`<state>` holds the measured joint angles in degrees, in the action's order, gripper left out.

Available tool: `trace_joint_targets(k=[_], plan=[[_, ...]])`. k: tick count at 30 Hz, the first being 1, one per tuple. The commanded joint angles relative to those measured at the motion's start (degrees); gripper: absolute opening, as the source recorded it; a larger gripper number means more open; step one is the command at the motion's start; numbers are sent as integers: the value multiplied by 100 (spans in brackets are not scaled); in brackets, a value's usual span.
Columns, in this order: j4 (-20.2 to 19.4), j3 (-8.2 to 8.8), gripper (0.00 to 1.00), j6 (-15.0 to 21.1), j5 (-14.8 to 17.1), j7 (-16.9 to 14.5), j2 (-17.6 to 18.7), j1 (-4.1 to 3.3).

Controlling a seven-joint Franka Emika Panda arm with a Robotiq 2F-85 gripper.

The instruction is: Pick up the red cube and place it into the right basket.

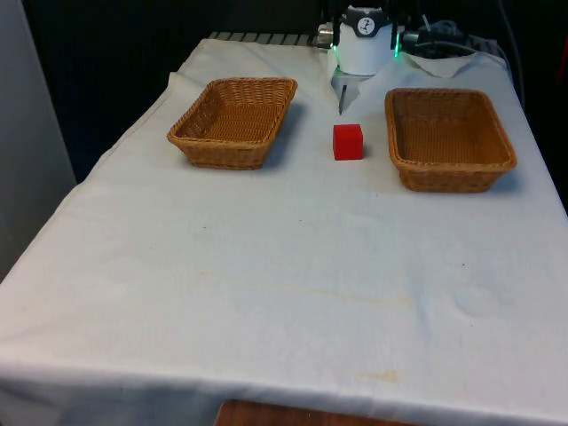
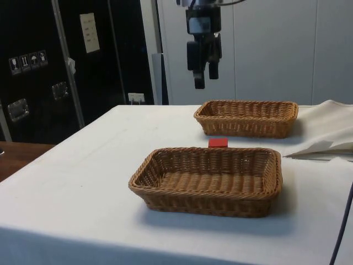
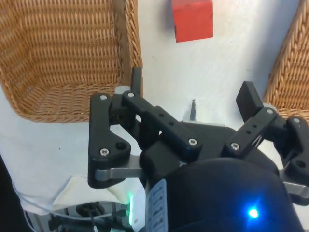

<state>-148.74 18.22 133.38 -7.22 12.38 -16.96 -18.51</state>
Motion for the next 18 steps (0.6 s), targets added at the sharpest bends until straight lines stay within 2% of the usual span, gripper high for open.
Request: trace_joint_targets(k=[1, 2, 7, 10, 16, 18], plan=[[-63, 34, 100, 132, 29, -11, 23, 6], [-34, 17, 100, 52, 6, 0, 11, 0], [-218, 115, 100, 401, 126, -69, 138, -17], [-223, 109, 100, 413, 86, -46, 195, 0], [-355, 183, 100, 699, 281, -178, 338, -17], [-338, 166, 100, 647, 235, -143, 367, 0]])
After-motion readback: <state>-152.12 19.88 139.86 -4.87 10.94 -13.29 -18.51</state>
